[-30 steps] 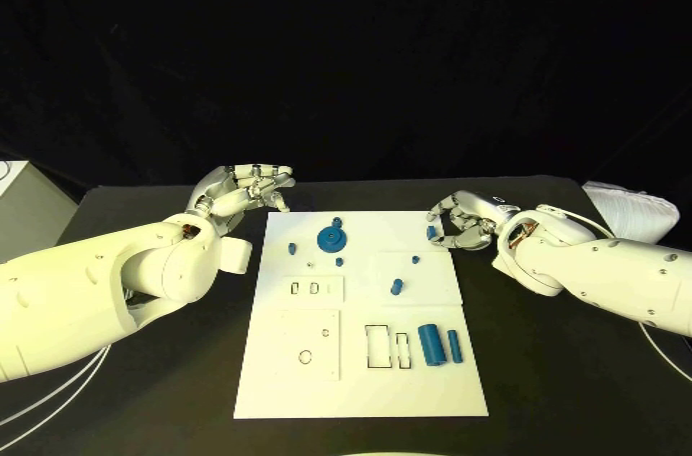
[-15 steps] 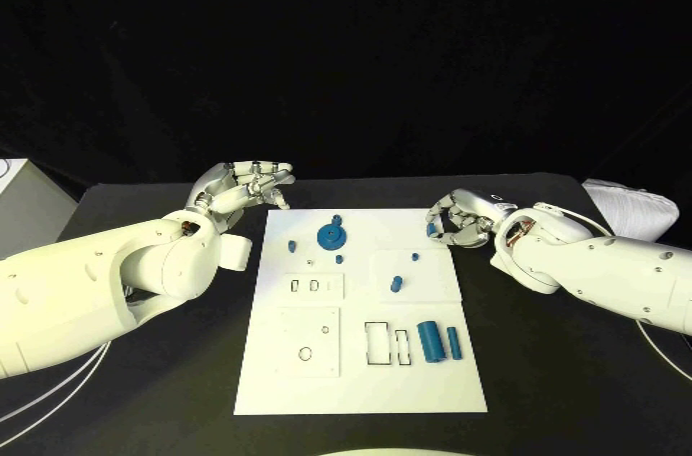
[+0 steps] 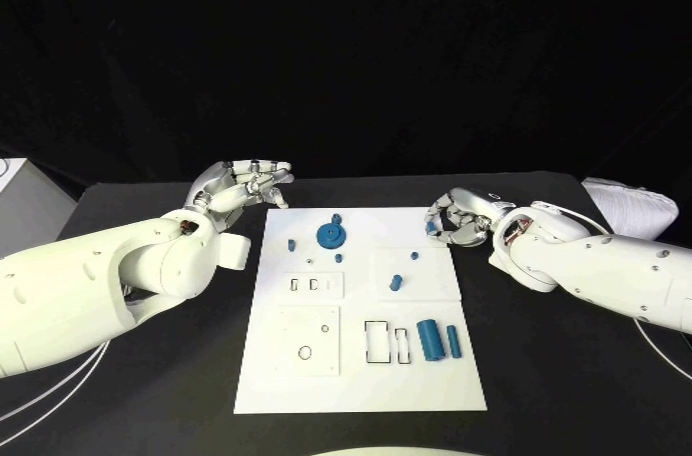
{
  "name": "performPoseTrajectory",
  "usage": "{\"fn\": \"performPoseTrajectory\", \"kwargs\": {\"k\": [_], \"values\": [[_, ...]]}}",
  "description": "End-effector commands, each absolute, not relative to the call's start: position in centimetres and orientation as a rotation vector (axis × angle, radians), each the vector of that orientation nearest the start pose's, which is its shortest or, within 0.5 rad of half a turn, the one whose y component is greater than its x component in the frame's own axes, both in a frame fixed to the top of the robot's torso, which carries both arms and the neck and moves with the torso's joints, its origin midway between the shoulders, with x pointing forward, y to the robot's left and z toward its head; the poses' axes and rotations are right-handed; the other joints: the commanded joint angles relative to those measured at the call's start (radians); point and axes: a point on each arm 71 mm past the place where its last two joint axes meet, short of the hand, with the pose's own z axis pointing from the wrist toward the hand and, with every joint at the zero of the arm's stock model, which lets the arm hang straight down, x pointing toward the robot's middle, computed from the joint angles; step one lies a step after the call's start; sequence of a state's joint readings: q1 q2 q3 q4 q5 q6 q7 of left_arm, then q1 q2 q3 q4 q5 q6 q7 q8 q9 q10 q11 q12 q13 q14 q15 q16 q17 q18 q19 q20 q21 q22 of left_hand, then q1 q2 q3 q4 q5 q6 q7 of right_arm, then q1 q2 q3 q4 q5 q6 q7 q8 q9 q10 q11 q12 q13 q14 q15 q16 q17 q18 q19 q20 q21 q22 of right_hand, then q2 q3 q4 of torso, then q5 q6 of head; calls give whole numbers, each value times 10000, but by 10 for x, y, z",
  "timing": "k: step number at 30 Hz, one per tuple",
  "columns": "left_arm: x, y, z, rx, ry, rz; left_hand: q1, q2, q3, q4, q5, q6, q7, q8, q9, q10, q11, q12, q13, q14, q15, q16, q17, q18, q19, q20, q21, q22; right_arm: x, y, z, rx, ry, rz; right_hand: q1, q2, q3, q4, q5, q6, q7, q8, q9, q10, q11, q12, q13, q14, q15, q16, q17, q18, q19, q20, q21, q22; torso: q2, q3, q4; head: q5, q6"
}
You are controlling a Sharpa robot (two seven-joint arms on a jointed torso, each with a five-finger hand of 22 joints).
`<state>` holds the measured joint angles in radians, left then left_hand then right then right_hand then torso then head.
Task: Assemble the parts on the task board
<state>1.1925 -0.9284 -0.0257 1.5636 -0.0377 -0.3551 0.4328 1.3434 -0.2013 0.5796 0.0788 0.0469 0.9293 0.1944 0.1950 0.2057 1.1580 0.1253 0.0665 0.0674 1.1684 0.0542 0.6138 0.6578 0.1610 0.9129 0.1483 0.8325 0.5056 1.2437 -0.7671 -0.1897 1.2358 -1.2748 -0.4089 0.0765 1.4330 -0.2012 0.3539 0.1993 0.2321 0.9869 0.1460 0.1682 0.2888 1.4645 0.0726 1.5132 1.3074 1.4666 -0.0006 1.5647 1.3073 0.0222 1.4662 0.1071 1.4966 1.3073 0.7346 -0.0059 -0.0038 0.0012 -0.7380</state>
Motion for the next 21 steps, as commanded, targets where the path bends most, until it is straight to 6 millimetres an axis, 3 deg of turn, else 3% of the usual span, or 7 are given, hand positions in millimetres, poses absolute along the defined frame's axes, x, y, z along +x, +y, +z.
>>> {"fn": "performPoseTrajectory", "kwargs": {"k": [1, 12, 21], "values": [[482, 241, -168, -10695, 13423, -15058, -46, 25, 8, -26, 36, -6, 58, -31, 9, 30, 48, -16, 7, -93, 1, 26, 9, 200, -74, 29, 36, 10, 522, -248, -223, -820, 16795, 6024, -7, 161, 200, -50, -28, 178, -28, 130, 33, 575, -98, 88, 2172, 1042, -88, 61, 2633, -35, 695, -106, 56, 2099, 9, 1, -8, 1, -16], [482, 242, -168, -10697, 13412, -15028, -46, 25, 8, -26, 36, -6, 58, -31, 9, 30, 48, -16, 7, -93, 1, 26, 9, 200, -74, 29, 36, 10, 521, -246, -222, -849, 16685, 6016, -174, 358, 743, -306, -22, 666, -320, 727, 236, 678, -349, 171, 2256, 1042, -334, 61, 2635, -62, 750, -327, 153, 2187, 3, -1, 10, -51, -75], [482, 243, -168, -10697, 13404, -15007, -46, 25, 8, -26, 36, -6, 58, -31, 9, 30, 48, -16, 7, -93, 1, 26, 9, 200, -74, 29, 36, 10, 516, -240, -216, -487, 16095, 5916, -223, 390, 838, -385, -47, 707, -376, 871, 295, 686, -408, 174, 2261, 1042, -370, 61, 2635, -85, 794, -369, 237, 2253, -11, 8, 6, -30, -10]]}}
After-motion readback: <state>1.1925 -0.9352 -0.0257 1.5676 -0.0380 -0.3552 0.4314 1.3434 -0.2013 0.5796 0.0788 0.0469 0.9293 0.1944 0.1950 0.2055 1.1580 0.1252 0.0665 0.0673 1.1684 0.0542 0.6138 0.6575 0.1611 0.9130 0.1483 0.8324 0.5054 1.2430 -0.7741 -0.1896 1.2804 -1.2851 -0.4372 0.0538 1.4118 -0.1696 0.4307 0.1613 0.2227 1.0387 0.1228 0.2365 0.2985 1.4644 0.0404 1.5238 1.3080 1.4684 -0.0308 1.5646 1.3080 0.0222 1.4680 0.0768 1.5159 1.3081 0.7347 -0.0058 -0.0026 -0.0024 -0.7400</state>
